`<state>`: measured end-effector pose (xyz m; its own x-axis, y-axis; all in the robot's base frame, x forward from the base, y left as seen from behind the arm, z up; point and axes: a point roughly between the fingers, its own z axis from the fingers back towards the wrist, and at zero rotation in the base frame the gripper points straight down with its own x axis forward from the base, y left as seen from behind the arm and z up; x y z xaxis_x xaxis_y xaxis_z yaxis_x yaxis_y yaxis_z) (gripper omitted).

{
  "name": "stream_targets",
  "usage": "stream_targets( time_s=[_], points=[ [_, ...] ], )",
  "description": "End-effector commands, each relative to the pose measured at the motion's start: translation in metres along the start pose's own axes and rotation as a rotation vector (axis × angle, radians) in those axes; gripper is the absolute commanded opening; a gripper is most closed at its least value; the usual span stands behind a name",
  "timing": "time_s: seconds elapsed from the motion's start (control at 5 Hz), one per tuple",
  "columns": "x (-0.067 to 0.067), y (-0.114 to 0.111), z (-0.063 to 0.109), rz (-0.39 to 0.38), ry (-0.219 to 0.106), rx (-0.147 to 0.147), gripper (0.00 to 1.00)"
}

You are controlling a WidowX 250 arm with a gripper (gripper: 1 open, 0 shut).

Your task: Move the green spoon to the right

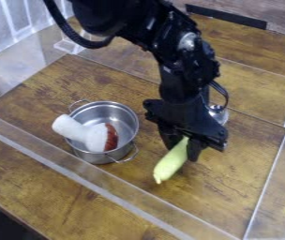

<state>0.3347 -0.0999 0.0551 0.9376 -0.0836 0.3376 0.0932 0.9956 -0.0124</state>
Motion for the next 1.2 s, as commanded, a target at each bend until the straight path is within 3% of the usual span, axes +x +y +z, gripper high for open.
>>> stream_targets(
  time_s=[0.0,0.2,0.6,0.8,1.0],
  points=[
    [0.009,-0.008,0.031,-0.040,-0.110,-0.034,0.00],
    [0.013,-0.008,0.028,-0.009,-0.097,-0.028,1.00],
    [0.015,-0.011,0.009,-0.127,-0.059,-0.082,1.00],
    [0.019,-0.005,0.021,-0.059,-0.063,-0.061,1.00],
    [0.019,-0.004,0.028,-0.002,-0.048,-0.041,1.00]
  ],
)
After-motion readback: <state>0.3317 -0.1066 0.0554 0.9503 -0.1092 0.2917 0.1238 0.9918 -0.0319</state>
